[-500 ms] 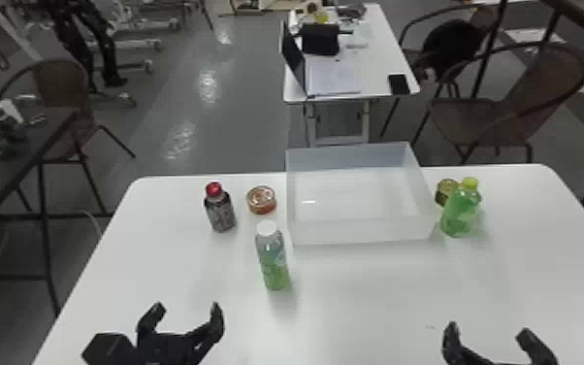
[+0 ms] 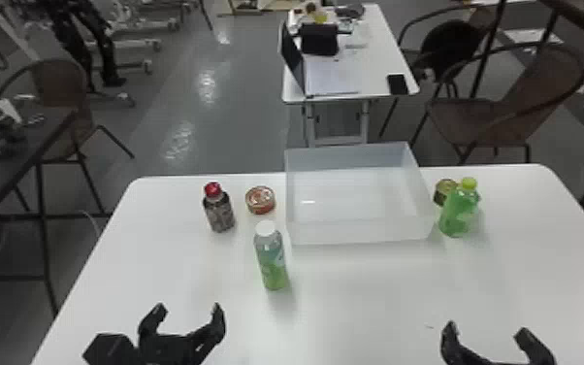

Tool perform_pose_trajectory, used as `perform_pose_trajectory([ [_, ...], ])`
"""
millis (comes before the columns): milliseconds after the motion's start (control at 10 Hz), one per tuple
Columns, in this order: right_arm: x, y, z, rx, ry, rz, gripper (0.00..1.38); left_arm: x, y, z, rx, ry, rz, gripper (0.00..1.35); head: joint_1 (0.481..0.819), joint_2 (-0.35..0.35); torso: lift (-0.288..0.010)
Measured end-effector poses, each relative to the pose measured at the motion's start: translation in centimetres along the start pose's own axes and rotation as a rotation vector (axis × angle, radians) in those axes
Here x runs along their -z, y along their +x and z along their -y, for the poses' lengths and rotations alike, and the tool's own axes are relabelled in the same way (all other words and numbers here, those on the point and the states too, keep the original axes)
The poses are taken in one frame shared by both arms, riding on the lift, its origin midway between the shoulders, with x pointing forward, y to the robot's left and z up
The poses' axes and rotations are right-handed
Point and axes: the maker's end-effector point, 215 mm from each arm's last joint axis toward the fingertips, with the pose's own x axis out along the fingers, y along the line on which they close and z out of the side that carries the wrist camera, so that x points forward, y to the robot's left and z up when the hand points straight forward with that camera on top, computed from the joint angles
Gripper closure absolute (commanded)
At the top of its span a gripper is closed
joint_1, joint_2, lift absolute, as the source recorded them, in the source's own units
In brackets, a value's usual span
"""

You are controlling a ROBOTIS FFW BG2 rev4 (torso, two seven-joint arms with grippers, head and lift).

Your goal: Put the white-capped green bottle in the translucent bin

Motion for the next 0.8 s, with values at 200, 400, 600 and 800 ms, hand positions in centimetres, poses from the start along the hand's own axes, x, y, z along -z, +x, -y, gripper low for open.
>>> perform_pose_trajectory([
  [200, -0.1, 0.1, 0.0, -0.001, 0.001, 0.001, 0.08, 0.6, 0.4, 0.5, 0.029, 0.004, -0.021, 0.09, 0.695, 0.121, -0.027],
  [400, 0.1, 0.3, -0.3, -0.008, 0.009, 0.001, 0.08, 2.1, 2.0, 1.6, 0.133, 0.04, -0.085, 0.09, 0.695, 0.103, -0.027],
  [600, -0.2, 0.8, -0.8, -0.024, 0.017, 0.01, 0.08, 3.8, 4.3, 3.1, 0.293, 0.107, -0.165, 0.09, 0.695, 0.085, -0.027],
  [800, -0.5, 1.5, -1.2, -0.035, 0.021, 0.019, 0.08, 5.4, 6.7, 4.1, 0.391, 0.163, -0.232, 0.1, 0.695, 0.067, -0.027],
])
